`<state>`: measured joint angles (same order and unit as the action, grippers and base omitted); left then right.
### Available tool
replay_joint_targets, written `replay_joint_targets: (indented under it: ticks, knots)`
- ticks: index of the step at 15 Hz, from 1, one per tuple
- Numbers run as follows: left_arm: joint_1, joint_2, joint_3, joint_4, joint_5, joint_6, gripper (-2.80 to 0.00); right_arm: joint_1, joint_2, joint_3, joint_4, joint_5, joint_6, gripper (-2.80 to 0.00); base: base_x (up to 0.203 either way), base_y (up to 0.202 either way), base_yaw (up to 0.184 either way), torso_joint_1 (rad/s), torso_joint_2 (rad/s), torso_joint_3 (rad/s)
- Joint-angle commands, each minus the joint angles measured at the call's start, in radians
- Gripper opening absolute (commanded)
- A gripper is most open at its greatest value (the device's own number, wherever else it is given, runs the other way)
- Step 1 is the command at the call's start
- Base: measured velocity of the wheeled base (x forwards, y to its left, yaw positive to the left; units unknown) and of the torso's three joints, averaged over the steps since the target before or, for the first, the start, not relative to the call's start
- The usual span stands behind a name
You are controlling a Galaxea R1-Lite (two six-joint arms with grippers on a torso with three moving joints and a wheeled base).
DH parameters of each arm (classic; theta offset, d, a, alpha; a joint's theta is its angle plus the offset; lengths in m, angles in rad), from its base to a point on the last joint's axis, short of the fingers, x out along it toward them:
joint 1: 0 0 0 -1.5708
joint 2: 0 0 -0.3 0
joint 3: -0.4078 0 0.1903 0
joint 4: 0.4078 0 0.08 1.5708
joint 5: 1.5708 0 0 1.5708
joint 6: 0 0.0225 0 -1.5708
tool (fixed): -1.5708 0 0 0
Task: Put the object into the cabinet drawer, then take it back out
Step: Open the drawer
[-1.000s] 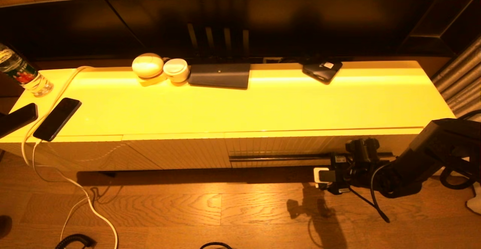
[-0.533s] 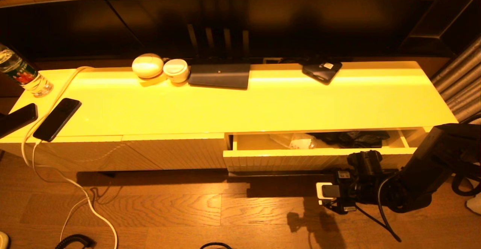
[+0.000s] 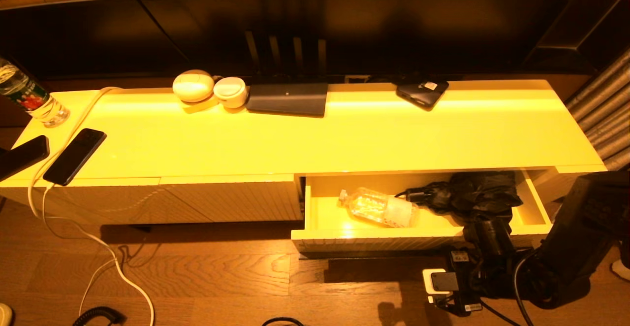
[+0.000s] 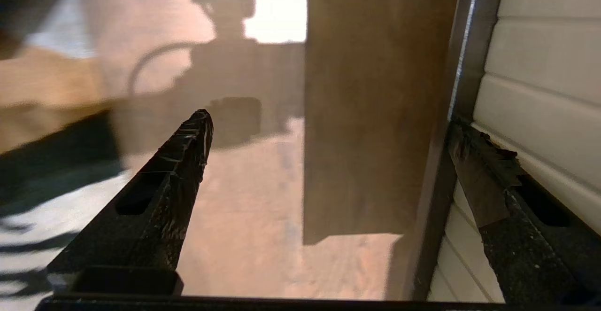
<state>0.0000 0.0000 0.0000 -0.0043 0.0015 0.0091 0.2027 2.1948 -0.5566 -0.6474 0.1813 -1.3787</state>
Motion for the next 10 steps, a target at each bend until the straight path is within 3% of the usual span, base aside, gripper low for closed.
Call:
replay_joint_targets:
  ticks: [1, 7, 10]
  knots:
    - [0.000, 0.000, 0.002, 0.000, 0.000, 0.000, -2.80, 0.011, -0.058, 0.069, 0.003, 0.004, -0.007, 0.00, 0.000, 0.000, 0.000, 0.000, 0.00, 0.000]
    - [0.000, 0.000, 0.002, 0.000, 0.000, 0.000, -2.80, 0.010, -0.164, 0.106, 0.042, 0.016, 0.008, 0.00, 0.000, 0.000, 0.000, 0.000, 0.00, 0.000]
    - [0.000, 0.000, 0.003, 0.000, 0.000, 0.000, -2.80, 0.003, -0.351, 0.129, 0.061, 0.023, 0.085, 0.00, 0.000, 0.000, 0.000, 0.000, 0.00, 0.000]
